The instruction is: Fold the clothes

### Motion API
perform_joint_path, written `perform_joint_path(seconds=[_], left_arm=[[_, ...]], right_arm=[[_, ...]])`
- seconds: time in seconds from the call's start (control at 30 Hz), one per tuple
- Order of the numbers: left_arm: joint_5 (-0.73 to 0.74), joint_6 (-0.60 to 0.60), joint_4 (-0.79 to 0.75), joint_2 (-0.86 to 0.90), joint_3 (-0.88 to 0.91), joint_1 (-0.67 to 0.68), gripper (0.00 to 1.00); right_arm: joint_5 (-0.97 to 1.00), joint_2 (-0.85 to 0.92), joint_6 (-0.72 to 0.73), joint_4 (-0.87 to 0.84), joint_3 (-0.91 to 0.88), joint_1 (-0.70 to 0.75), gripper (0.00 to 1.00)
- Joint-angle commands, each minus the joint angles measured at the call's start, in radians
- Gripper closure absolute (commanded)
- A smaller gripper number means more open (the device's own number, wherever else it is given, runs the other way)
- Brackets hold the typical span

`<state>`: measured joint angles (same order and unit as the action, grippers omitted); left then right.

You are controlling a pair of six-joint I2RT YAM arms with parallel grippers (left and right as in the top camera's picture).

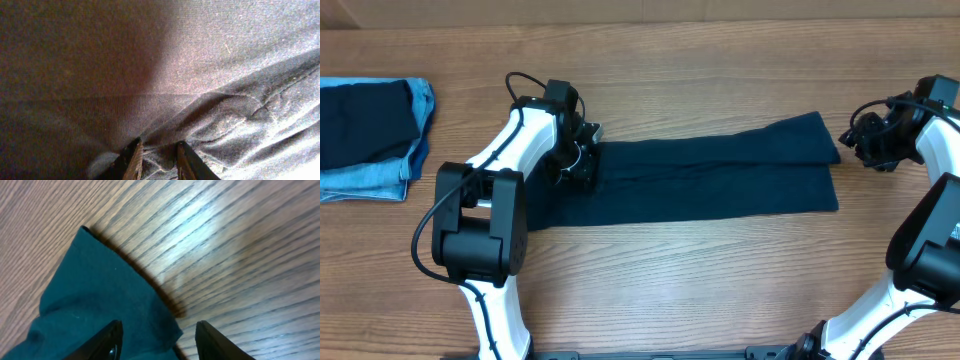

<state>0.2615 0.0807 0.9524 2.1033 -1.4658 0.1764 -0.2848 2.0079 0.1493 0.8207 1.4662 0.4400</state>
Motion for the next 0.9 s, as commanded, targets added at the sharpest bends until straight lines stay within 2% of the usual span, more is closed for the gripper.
perform_joint_path(seconds=[0.0, 0.07, 0.17, 0.27, 0.53, 0.63, 0.7, 0.8, 0.87], left_arm=[[-0.033, -0.006, 0.006, 0.002, 0.027, -0.006, 0.73], [-0.032, -0.006, 0.006, 0.002, 0.027, -0.006, 0.73], [0.0, -0.001, 0.005, 0.002, 0.027, -0.006, 0.79], [0.002, 0.002, 0.001, 0.002, 0.013, -0.007, 0.78], [0.023, -0.011, 0.067, -0.006, -0.135, -0.062, 0.77], [0.042, -0.005, 0.119, -0.007, -0.21, -0.091, 0.73], [0.062, 0.01, 0.137, -0.007, -0.253, -0.103, 0.65], [0.007, 0.032, 0.132, -0.005, -0.264, -0.105, 0.57], [-0.018, 0.032, 0.129, 0.005, -0.261, -0.103, 0.56]], right_arm=[[-0.014, -0.005, 0.0, -0.003, 0.014, -0.006, 0.49], [-0.071, -0.005, -0.001, -0.003, 0.014, -0.006, 0.49], [-0.209, -0.005, -0.059, -0.008, 0.014, -0.01, 0.49], [-0.313, -0.005, -0.13, -0.016, 0.014, -0.024, 0.49], [-0.317, -0.005, -0.164, -0.003, 0.014, -0.106, 0.48], [-0.312, -0.005, -0.164, -0.003, 0.014, -0.122, 0.48], [-0.312, -0.005, -0.16, -0.002, 0.014, -0.128, 0.48], [-0.312, -0.005, -0.157, -0.003, 0.014, -0.13, 0.48], [-0.312, -0.005, -0.157, -0.003, 0.014, -0.13, 0.48]])
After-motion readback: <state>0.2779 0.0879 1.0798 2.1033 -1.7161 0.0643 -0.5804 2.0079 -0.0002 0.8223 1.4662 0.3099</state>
